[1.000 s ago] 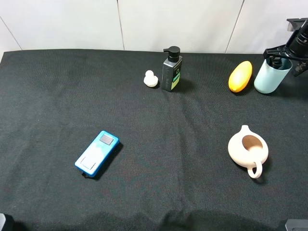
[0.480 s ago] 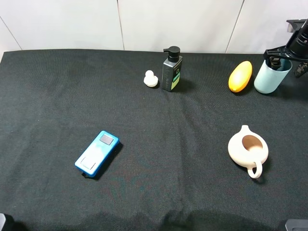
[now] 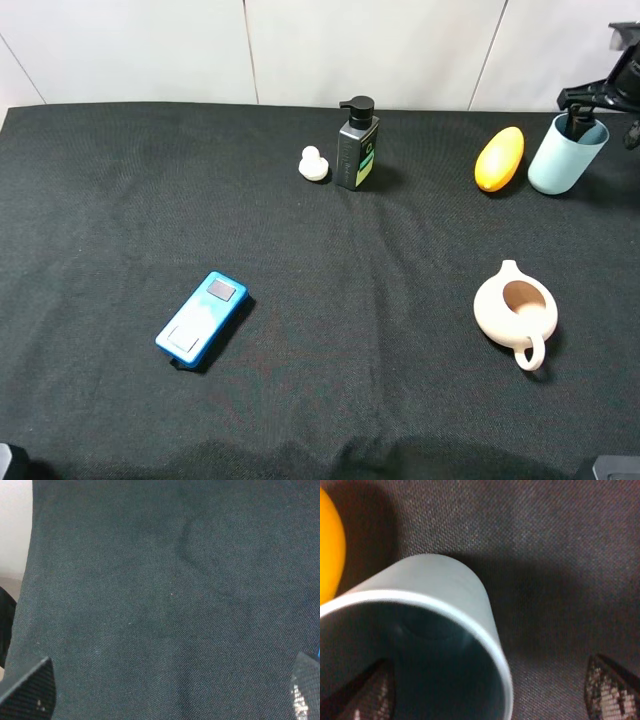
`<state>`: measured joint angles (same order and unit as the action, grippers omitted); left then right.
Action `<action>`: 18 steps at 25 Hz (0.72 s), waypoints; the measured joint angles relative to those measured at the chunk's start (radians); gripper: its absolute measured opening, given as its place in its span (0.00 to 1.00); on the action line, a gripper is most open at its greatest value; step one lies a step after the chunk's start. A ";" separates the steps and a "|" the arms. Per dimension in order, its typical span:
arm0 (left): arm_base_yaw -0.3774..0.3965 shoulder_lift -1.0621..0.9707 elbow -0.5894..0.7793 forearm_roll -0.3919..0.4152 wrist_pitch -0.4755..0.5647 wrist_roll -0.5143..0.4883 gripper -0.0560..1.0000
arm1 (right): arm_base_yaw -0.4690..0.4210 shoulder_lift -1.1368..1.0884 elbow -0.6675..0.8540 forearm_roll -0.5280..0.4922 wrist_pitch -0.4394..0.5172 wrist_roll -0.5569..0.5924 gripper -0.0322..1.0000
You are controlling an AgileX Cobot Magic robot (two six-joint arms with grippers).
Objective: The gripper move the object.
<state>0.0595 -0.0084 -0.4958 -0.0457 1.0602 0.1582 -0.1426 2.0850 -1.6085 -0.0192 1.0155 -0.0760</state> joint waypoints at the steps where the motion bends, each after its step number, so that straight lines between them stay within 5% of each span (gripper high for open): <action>1: 0.000 0.000 0.000 0.000 0.000 0.000 0.99 | 0.000 -0.007 0.000 0.001 0.001 0.000 0.59; 18: 0.000 0.000 0.000 0.000 0.000 0.000 0.99 | 0.000 -0.175 0.000 0.047 0.119 0.000 0.59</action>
<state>0.0595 -0.0084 -0.4958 -0.0457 1.0602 0.1582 -0.1426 1.9098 -1.6085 0.0277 1.1348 -0.0760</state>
